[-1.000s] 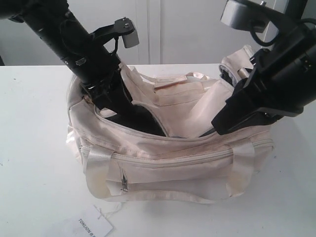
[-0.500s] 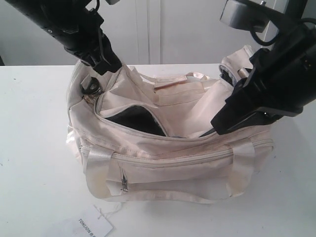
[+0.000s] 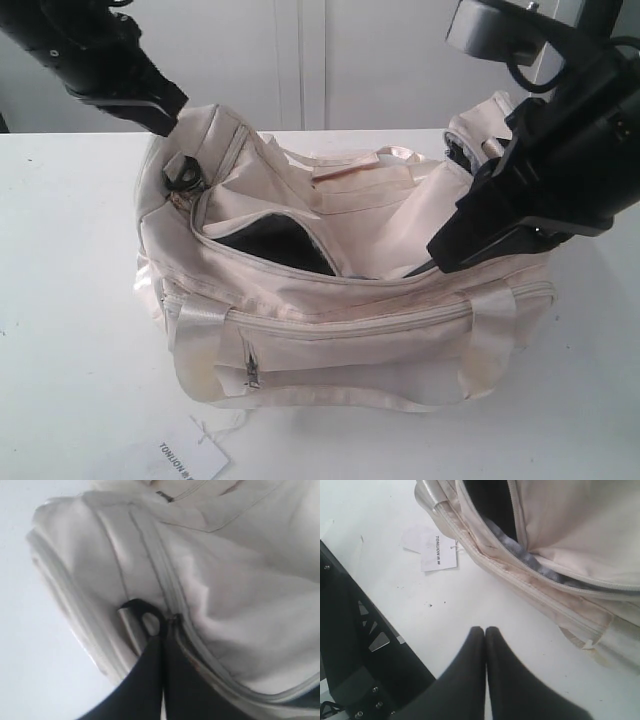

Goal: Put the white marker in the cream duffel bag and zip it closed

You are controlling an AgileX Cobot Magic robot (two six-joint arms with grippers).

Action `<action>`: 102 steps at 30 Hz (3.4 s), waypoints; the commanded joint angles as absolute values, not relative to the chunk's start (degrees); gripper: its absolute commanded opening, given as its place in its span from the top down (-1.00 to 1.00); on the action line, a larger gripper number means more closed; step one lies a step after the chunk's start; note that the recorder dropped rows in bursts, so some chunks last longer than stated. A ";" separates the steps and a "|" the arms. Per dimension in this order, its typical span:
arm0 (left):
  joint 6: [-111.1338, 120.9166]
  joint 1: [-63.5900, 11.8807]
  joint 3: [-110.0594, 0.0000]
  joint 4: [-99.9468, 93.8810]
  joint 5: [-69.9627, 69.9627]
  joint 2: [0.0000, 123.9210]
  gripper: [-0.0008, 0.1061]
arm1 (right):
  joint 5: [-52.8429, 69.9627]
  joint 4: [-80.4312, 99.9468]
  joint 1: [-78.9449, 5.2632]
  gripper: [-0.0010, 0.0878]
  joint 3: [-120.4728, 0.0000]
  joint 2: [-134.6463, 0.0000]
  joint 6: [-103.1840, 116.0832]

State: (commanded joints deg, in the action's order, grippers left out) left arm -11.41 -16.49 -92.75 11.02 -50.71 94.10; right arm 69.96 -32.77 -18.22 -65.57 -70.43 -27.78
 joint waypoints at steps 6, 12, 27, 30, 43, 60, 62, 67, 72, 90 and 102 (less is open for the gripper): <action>-8.46 -14.92 -92.75 10.27 -51.68 94.21 0.99 | 69.96 -32.77 -18.22 0.98 -65.57 -70.43 -27.78; -6.95 -14.92 -92.64 10.27 -51.68 95.10 0.83 | 69.96 -32.77 -18.22 0.98 -65.57 -70.43 -27.78; -6.13 -14.92 -92.64 13.08 -51.82 99.94 0.01 | 69.96 -32.76 -18.22 0.98 -65.57 -70.43 -27.78; -6.13 -14.92 -92.64 13.68 -51.25 100.68 0.01 | 69.96 -32.76 -18.22 0.98 -65.57 -70.43 -27.78; -6.13 -14.92 -92.64 16.47 -51.01 103.62 0.28 | 69.96 -32.84 -18.22 0.98 -62.54 -70.43 -27.78; -13.90 -12.30 -92.64 35.46 -51.30 103.62 0.99 | 69.96 -32.99 -18.22 0.98 -62.55 -70.43 -27.78; -14.48 -11.51 -92.64 38.37 -51.53 103.41 0.99 | 69.96 -32.99 -18.22 0.98 -62.55 -70.43 -27.78; -17.14 -8.98 -92.64 43.88 -53.59 103.37 0.99 | 69.96 -32.99 -18.22 0.98 -62.55 -70.43 -27.78; -20.89 -6.63 -92.64 50.16 -56.18 103.37 0.99 | 69.96 -32.98 -18.22 0.98 -62.55 -70.43 -27.78; -30.49 -5.29 -92.64 56.41 -58.54 103.37 0.99 | 56.45 -43.94 -18.22 0.98 -62.55 -70.43 -28.50; -31.90 -5.18 -92.64 63.36 -59.46 103.37 0.99 | 37.05 -49.19 -27.70 0.98 -63.59 -76.89 -32.35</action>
